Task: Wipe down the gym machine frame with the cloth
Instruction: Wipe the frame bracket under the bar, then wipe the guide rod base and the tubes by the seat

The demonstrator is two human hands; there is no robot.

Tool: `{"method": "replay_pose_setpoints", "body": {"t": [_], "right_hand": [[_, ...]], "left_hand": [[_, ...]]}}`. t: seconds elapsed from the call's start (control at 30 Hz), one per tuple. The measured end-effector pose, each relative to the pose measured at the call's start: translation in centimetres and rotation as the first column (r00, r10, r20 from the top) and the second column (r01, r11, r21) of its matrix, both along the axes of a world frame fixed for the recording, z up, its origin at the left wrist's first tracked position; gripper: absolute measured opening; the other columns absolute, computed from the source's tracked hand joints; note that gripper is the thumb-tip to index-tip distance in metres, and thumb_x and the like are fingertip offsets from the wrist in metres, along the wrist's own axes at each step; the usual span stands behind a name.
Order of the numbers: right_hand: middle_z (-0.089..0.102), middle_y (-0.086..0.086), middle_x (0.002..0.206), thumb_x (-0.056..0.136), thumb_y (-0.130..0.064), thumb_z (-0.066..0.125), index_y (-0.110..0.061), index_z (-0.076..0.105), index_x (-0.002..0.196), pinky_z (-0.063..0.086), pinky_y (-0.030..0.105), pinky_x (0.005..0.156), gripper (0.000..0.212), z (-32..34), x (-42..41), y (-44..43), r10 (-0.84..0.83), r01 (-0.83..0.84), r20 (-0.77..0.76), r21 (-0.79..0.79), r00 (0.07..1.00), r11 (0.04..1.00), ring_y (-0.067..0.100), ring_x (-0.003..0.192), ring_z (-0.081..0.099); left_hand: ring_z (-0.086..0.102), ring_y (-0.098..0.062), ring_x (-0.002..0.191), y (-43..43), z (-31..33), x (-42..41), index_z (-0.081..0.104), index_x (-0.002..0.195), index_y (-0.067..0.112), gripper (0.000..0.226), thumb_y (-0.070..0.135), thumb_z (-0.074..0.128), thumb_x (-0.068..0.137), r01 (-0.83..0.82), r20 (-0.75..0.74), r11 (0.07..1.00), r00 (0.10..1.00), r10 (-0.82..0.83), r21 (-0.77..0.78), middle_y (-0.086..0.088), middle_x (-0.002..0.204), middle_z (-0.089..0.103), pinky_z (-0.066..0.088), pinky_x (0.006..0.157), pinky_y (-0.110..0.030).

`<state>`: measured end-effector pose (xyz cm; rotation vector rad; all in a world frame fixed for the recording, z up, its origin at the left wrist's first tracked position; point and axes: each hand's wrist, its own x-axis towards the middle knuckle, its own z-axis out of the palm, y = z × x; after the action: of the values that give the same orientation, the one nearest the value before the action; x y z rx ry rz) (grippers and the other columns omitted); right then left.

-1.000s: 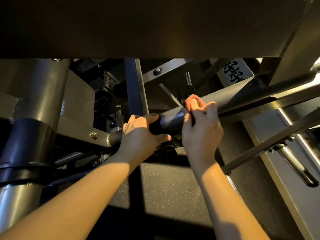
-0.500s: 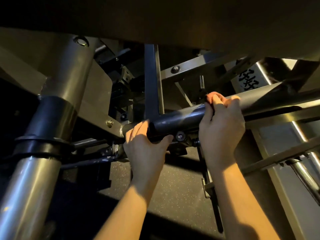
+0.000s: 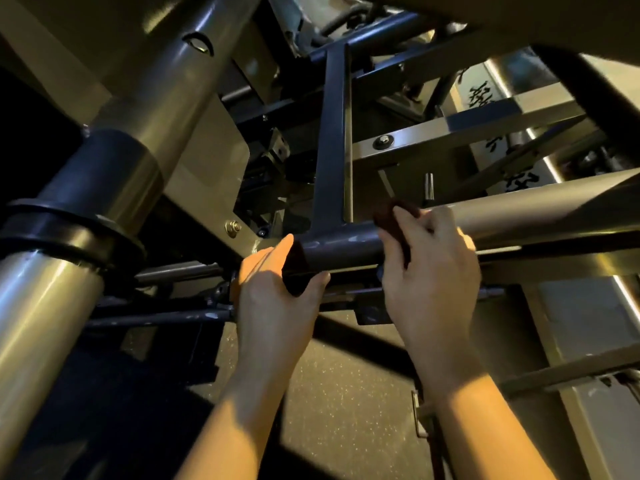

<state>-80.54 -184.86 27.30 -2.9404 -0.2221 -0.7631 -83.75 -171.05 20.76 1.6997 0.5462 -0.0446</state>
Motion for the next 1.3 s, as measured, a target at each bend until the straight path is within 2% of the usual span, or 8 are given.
{"method": "replay_pose_setpoints", "body": {"t": [0.17,0.4,0.53,0.67,0.83,1.03,1.2,1.3], "right_hand": [[0.054,0.010,0.125,0.088,-0.023,0.067,-0.014,0.069,0.119,0.047,0.051,0.099,0.032,-1.3,-0.1,1.8,-0.103,0.104,0.083,-0.010,0.991,0.995,0.030,0.116,0.052],[0.061,0.006,0.125,0.084,-0.027,0.071,-0.020,0.073,0.112,0.045,0.046,0.104,0.028,-2.9,0.2,3.9,0.190,-0.231,-0.155,-0.316,0.969,0.920,0.026,0.119,0.054],[0.061,0.009,0.129,0.080,-0.023,0.071,-0.017,0.070,0.117,0.043,0.052,0.103,0.037,-0.2,0.6,1.3,-0.029,0.027,-0.001,-0.290,1.000,0.957,0.032,0.123,0.052],[0.058,0.012,0.139,0.081,-0.025,0.074,-0.014,0.065,0.130,0.031,0.052,0.113,0.051,-2.9,0.0,3.7,0.003,-0.020,-0.053,-0.317,0.999,0.948,0.034,0.134,0.045],[0.031,0.018,0.162,0.101,-0.037,0.054,-0.013,0.050,0.145,0.000,0.054,0.123,0.050,-6.4,-0.7,5.9,0.186,-0.300,-0.269,-0.485,0.945,0.822,0.039,0.153,0.012],[-0.001,0.020,0.168,0.105,-0.039,0.039,-0.009,0.002,0.155,-0.014,0.056,0.123,0.069,-6.8,-0.8,3.6,0.152,-0.169,-0.073,-0.456,0.986,0.874,0.036,0.155,-0.012],[0.022,0.012,0.168,0.100,-0.036,0.054,-0.016,0.042,0.153,-0.018,0.053,0.120,0.058,-10.7,-0.1,6.1,0.374,-0.460,-0.271,-0.446,0.887,0.767,0.034,0.158,0.000],[0.063,0.010,0.140,0.084,-0.022,0.070,-0.013,0.072,0.123,0.016,0.050,0.123,0.039,-11.3,-0.1,4.7,0.464,-0.447,-0.039,-0.350,0.885,0.823,0.029,0.142,0.047]], "left_hand": [[0.060,0.000,0.080,0.4,-1.7,0.0,0.056,0.103,0.031,0.027,0.035,0.077,0.087,-0.052,0.001,0.993,0.999,0.052,-0.104,0.008,0.092,0.062,0.041,0.064,-0.015],[0.049,-0.004,0.123,0.4,-3.3,0.6,0.053,0.140,0.044,0.052,0.019,0.068,0.097,-0.118,0.179,0.980,0.973,0.147,-0.163,0.017,0.140,0.046,0.046,0.099,-0.030],[0.055,-0.008,0.125,-0.1,-3.5,0.5,0.054,0.141,0.040,0.054,0.026,0.074,0.092,-0.098,0.231,0.986,0.965,0.127,-0.135,0.012,0.137,0.053,0.050,0.095,-0.027],[0.052,-0.007,0.122,0.3,-4.4,1.0,0.055,0.141,0.037,0.057,0.028,0.077,0.089,-0.180,0.274,0.977,0.951,0.142,0.118,0.009,0.139,0.053,0.047,0.094,-0.026],[0.060,-0.026,0.112,2.2,-6.4,0.5,0.070,0.126,0.015,0.038,0.017,0.074,0.088,-0.323,0.406,0.736,0.911,0.071,0.595,-0.009,0.116,0.067,0.036,0.099,-0.036],[0.056,-0.019,0.103,4.1,-7.9,1.3,0.072,0.124,0.015,0.046,0.028,0.082,0.081,-0.411,0.525,0.578,0.850,-0.036,0.705,-0.001,0.109,0.074,0.031,0.089,-0.030],[0.052,-0.025,0.108,5.2,-8.8,0.8,0.067,0.127,0.011,0.056,0.038,0.083,0.081,-0.566,0.617,0.507,0.783,0.082,0.650,-0.008,0.120,0.060,0.047,0.090,-0.044],[0.055,-0.028,0.111,6.2,-9.1,1.0,0.058,0.141,0.015,0.071,0.043,0.082,0.081,-0.548,0.593,0.476,0.803,0.068,0.688,-0.009,0.129,0.054,0.052,0.092,-0.049]]}}
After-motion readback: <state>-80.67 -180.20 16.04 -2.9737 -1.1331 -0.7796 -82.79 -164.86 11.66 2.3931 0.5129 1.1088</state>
